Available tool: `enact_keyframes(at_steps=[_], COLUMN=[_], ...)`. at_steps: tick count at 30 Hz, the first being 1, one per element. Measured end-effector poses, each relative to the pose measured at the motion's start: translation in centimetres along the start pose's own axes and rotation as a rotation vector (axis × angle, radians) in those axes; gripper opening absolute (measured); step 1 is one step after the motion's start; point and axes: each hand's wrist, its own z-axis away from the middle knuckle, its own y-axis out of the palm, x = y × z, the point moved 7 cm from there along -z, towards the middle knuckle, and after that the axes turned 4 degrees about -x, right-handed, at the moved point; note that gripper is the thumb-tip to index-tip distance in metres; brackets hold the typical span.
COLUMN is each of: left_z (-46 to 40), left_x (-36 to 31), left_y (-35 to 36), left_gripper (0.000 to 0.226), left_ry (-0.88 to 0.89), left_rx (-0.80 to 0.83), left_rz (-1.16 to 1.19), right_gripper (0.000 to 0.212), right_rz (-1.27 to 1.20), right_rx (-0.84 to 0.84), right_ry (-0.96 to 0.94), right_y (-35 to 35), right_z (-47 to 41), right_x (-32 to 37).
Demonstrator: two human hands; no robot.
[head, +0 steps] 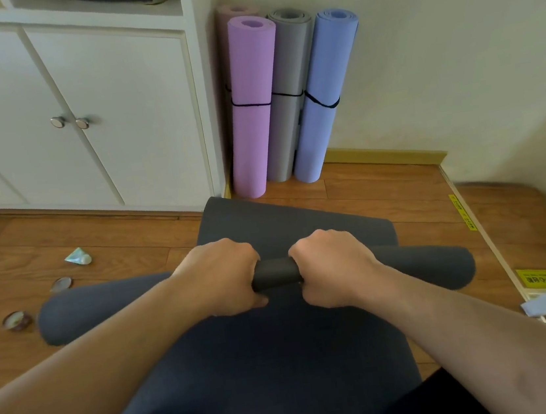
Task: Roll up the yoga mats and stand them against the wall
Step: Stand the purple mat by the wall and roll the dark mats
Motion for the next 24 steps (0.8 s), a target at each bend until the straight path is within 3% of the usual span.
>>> enact_keyframes(at_steps=[3,5,8,14,18,24], left_z=[1.0,1.3,0.7,-0.7,0.0,1.3], left_x=[-0.9,-1.4,-1.4,0.6,0.7,0.1], left_y=[-1.2,-1.4,-0.8,-0.8,-0.9,-1.0], left_gripper=[0.035,0.036,0.019,0.024,0.029,0.047], left_ry=[0.06,0.058,-0.002,-0.072,-0.01,0.025], left_rx=[-0.267,-0.341,-0.247,-0.009,0.119,-0.196], left_rz=[-0.112,-0.161,-0.124,0.109,0.11,-0.146], right_gripper=[0.013,0.012,0.013,0.057,0.035,0.013], right_rz=[-0.127,-0.212,-0.196,0.071,0.027,-0.08], right_rx=[0.034,0.083,0.111,-0.165,-0.105,0.035], right_ry=[0.082,0.106,0.08,-0.047,-0.079,0.027], right_y=[-0.5,-0.3,0.5,-0.6,0.0,-0.8], right_z=[-0.2,-0.4,-0.4,0.0,0.2,-0.1], right_x=[-0.8,-1.3,-1.4,-0.2,0.4,-0.7])
